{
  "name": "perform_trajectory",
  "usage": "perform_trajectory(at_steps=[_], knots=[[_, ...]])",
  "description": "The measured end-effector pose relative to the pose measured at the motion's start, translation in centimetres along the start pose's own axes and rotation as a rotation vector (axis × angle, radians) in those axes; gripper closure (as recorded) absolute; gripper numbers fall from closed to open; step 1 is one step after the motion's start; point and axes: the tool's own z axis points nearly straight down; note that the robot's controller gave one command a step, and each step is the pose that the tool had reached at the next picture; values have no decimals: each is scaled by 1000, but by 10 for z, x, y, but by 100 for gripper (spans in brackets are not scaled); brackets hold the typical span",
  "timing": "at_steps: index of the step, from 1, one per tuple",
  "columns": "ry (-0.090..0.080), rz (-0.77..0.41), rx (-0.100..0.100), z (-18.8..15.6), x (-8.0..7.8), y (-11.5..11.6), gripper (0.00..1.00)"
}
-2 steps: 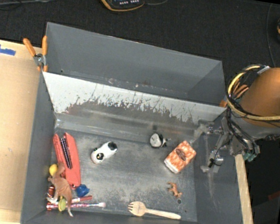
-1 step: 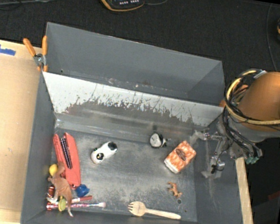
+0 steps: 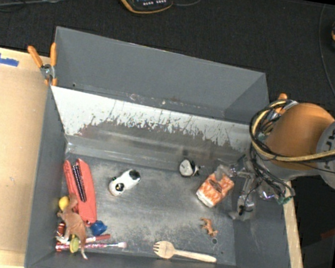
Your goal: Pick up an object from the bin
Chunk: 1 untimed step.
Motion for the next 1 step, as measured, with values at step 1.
perform_trajectory(at_steps=[1], knots=[[-7,-93,7,-4,-11,1,100]])
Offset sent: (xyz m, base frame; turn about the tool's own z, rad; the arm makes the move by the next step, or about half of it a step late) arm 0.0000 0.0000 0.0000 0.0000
